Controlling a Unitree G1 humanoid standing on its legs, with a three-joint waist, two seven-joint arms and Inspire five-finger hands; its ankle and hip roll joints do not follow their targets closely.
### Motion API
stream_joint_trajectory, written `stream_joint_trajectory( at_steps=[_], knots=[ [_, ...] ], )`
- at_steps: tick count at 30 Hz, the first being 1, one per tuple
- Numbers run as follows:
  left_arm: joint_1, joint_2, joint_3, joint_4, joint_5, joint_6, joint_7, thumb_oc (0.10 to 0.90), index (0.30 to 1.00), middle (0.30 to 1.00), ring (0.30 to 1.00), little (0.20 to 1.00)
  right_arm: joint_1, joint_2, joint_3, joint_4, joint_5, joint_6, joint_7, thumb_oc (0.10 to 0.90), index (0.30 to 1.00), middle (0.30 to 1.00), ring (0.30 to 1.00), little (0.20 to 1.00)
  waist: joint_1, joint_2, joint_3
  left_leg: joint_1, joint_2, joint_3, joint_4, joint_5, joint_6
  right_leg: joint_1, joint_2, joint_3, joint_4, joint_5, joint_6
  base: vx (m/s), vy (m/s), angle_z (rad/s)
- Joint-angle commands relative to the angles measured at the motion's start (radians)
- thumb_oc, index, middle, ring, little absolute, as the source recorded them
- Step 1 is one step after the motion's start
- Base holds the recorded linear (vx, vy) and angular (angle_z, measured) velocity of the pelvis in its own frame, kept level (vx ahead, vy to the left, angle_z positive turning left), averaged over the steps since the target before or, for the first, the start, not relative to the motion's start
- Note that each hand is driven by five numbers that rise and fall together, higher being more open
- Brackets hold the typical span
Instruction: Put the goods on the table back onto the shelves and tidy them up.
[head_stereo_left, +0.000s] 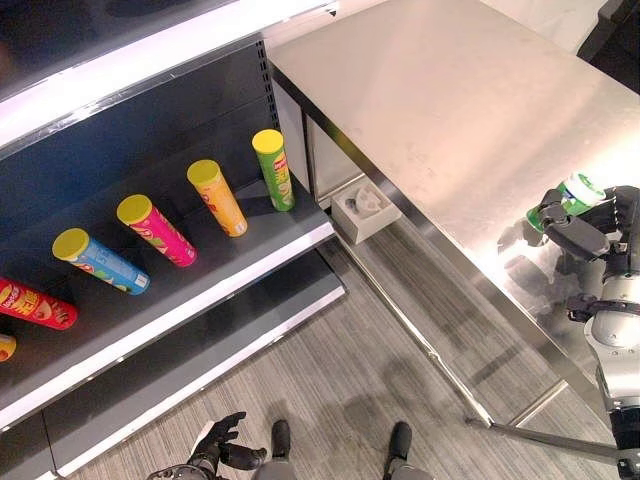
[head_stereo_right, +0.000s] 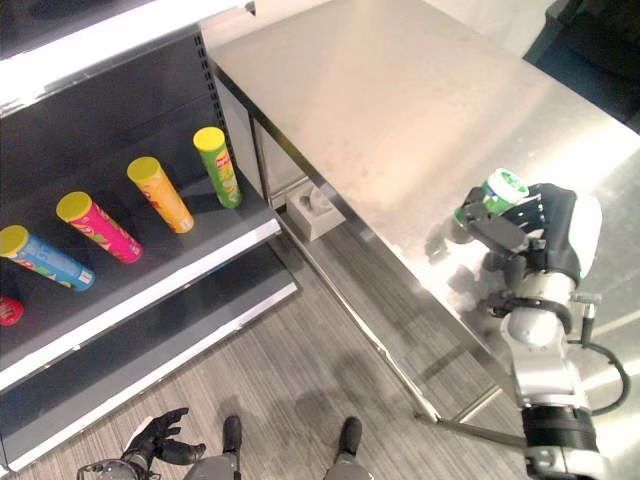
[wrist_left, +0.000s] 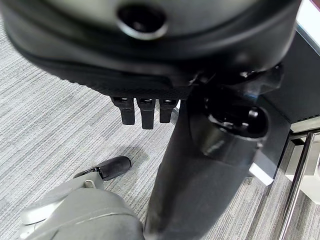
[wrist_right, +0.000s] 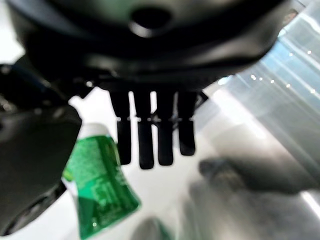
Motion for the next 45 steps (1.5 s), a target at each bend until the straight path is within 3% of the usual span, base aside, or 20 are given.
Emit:
stream_joint_trajectory(
  at_steps=[1, 12, 22, 26, 27, 32, 33, 36, 39, 40, 45],
  knots=[
    [-0.009, 0.063, -0.021, 0.015, -0.011, -0.009, 0.022, 0.8, 0.9, 0.9, 0.9, 0.9, -0.045, -0.068, -0.116, -0.174, 0.013, -0.09, -0.03, 0.4, 0.3, 0.3, 0.3, 0.3, 0.003, -0.037, -0.056, 0.037, -0.016, 0.017, 0.003, -0.075, 0.005, 0.045, 0.024, -0.012, 0.007, -0.1, 0.028, 0.0, 0.0, 0.0],
    [-0.012, 0.073, 0.004, 0.048, -0.034, -0.005, 0.002, 0.8, 0.9, 0.9, 0.9, 0.9, -0.173, -0.157, -0.079, -0.365, 0.203, -0.187, 0.097, 0.4, 0.3, 0.3, 0.3, 0.3, 0.022, -0.07, -0.113, 0.093, 0.008, 0.027, 0.003, -0.079, -0.02, 0.106, 0.042, -0.034, 0.007, -0.122, 0.016, -0.01, -0.031, 0.02],
    [-0.016, 0.079, 0.002, 0.119, -0.044, -0.011, -0.002, 0.8, 0.9, 0.9, 0.9, 0.9, -0.409, -0.241, 0.066, -0.393, 0.483, -0.27, 0.208, 0.4, 0.3, 0.3, 0.3, 0.3, 0.063, -0.093, -0.165, 0.11, 0.046, 0.005, 0.003, -0.058, -0.055, 0.156, 0.068, -0.078, 0.007, -0.15, -0.005, -0.02, -0.056, 0.11],
    [-0.015, 0.083, 0.002, 0.123, -0.043, -0.016, 0.002, 0.8, 0.9, 0.9, 0.9, 0.9, -0.49, -0.258, 0.142, -0.392, 0.511, -0.272, 0.233, 0.4, 0.3, 0.3, 0.3, 0.3, 0.082, -0.098, -0.173, 0.109, 0.051, -0.01, 0.003, -0.05, -0.061, 0.168, 0.072, -0.092, 0.007, -0.154, -0.008, -0.02, -0.032, 0.21],
    [-0.016, 0.09, -0.002, 0.122, -0.046, -0.019, 0.004, 0.8, 0.9, 0.9, 0.9, 0.9, -0.56, -0.276, 0.213, -0.38, 0.528, -0.269, 0.246, 0.4, 0.3, 0.3, 0.3, 0.3, 0.099, -0.104, -0.178, 0.103, 0.053, -0.025, 0.003, -0.043, -0.064, 0.174, 0.073, -0.104, 0.007, -0.158, -0.011, -0.04, -0.047, 0.17],
    [-0.014, 0.098, -0.003, 0.116, -0.06, -0.022, 0.006, 0.8, 0.9, 0.9, 0.9, 0.9, -0.708, -0.286, 0.359, -0.339, 0.576, -0.266, 0.267, 0.4, 0.3, 0.3, 0.3, 0.3, 0.12, -0.106, -0.179, 0.081, 0.05, -0.071, 0.003, -0.028, -0.065, 0.174, 0.08, -0.113, 0.007, -0.16, -0.02, -0.04, -0.028, 0.25],
    [-0.013, 0.103, -0.006, 0.114, -0.072, -0.024, 0.005, 0.8, 0.9, 0.9, 0.9, 0.9, -0.764, -0.278, 0.407, -0.319, 0.602, -0.268, 0.28, 0.4, 0.3, 0.3, 0.3, 0.3, 0.14, -0.106, -0.175, 0.076, 0.05, -0.084, 0.003, -0.026, -0.067, 0.174, 0.083, -0.111, 0.007, -0.163, -0.022, -0.04, 0.008, 0.16],
    [-0.015, 0.105, -0.01, 0.111, -0.082, -0.026, 0.005, 0.8, 0.9, 0.9, 0.9, 0.9, -0.823, -0.273, 0.461, -0.291, 0.617, -0.271, 0.283, 0.4, 0.3, 0.3, 0.3, 0.3, 0.152, -0.104, -0.171, 0.057, 0.041, -0.103, 0.003, -0.015, -0.066, 0.168, 0.078, -0.127, 0.007, -0.157, -0.02, -0.06, 0.027, 0.21],
    [-0.033, 0.11, -0.033, 0.124, -0.077, -0.026, 0.007, 0.8, 0.9, 0.9, 0.9, 0.9, -0.88, -0.283, 0.499, -0.273, 0.625, -0.272, 0.283, 0.4, 0.3, 0.3, 0.3, 0.3, 0.171, -0.102, -0.157, 0.03, 0.033, -0.121, 0.003, 0.0, -0.072, 0.18, 0.058, -0.188, 0.007, -0.152, -0.013, -0.05, 0.074, 0.43],
    [-0.041, 0.111, -0.042, 0.129, -0.075, -0.023, 0.006, 0.8, 0.9, 0.9, 0.9, 0.9, -0.885, -0.298, 0.507, -0.275, 0.629, -0.268, 0.289, 0.4, 0.3, 0.3, 0.3, 0.3, 0.173, -0.104, -0.154, 0.01, 0.034, -0.088, 0.003, 0.01, -0.071, 0.191, 0.035, -0.247, 0.007, -0.143, -0.002, -0.05, 0.101, 0.84],
    [-0.041, 0.091, -0.048, 0.172, -0.058, -0.011, 0.015, 0.8, 0.9, 0.9, 0.9, 0.9, -0.9, -0.283, 0.532, -0.25, 0.621, -0.248, 0.283, 0.4, 0.3, 0.3, 0.3, 0.3, 0.19, -0.098, -0.173, 0.012, 0.014, -0.071, 0.003, -0.025, -0.059, 0.219, 0.005, -0.277, 0.007, -0.146, 0.025, 0.08, 0.157, 0.93]
  ],
)
